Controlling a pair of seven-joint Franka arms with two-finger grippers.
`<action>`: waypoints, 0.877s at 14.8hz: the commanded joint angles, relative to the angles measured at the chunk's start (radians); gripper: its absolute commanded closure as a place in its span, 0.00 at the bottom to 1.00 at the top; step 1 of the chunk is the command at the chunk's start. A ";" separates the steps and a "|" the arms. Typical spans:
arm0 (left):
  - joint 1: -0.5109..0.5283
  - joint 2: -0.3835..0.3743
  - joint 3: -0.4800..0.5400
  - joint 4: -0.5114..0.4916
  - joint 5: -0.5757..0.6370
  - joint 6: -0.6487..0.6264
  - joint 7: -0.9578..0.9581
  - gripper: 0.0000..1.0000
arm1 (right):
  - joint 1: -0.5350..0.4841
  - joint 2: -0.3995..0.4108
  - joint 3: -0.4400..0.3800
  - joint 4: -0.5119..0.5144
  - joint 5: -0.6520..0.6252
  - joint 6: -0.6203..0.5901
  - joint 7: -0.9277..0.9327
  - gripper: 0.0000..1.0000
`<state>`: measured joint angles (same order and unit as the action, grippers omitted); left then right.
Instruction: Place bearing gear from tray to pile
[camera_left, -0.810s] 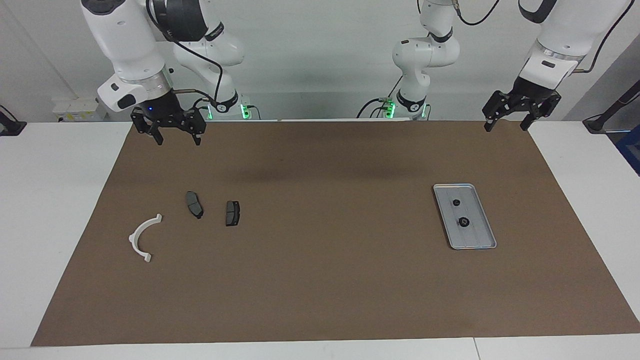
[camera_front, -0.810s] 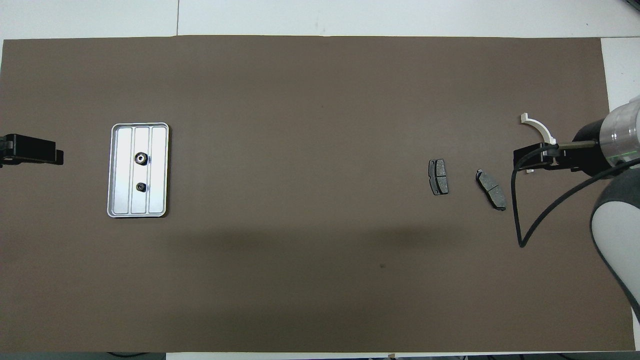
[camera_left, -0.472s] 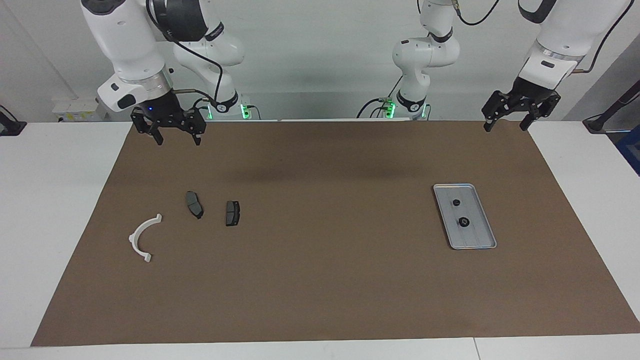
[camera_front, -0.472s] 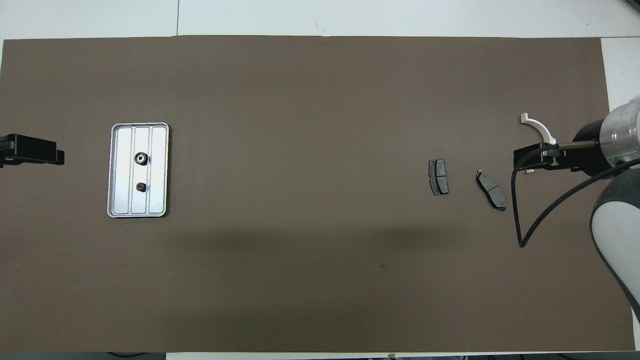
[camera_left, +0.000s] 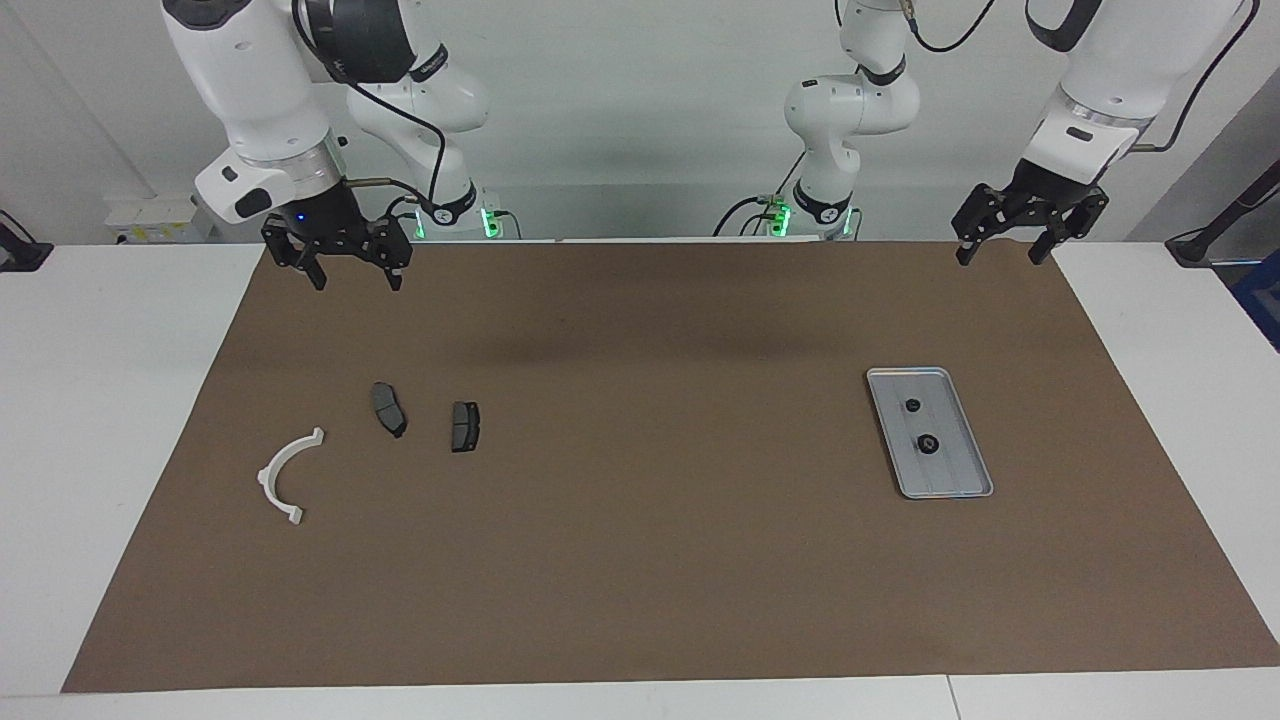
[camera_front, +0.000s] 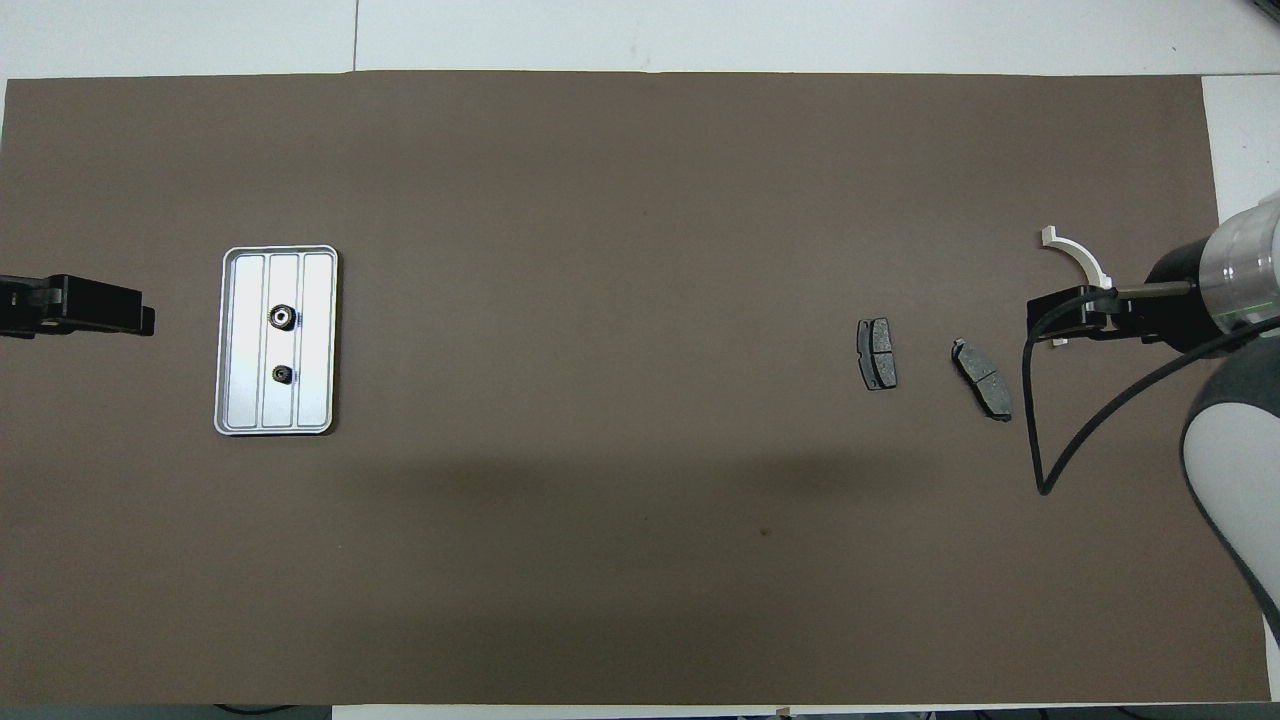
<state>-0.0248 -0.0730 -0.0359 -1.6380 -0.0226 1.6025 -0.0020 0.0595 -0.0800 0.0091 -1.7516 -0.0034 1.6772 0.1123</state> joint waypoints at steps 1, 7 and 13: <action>-0.006 -0.059 0.010 -0.130 -0.006 0.112 -0.021 0.00 | -0.007 -0.011 0.002 -0.008 -0.001 0.016 -0.010 0.00; 0.031 0.013 0.013 -0.347 -0.006 0.356 0.078 0.00 | -0.006 -0.011 0.003 -0.008 -0.001 0.016 -0.010 0.00; 0.075 0.062 0.013 -0.515 -0.006 0.600 0.145 0.00 | -0.010 -0.011 0.002 -0.008 0.002 0.016 -0.011 0.00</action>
<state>0.0228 0.0132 -0.0193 -2.0681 -0.0226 2.1173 0.1166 0.0593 -0.0800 0.0091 -1.7516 -0.0034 1.6772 0.1123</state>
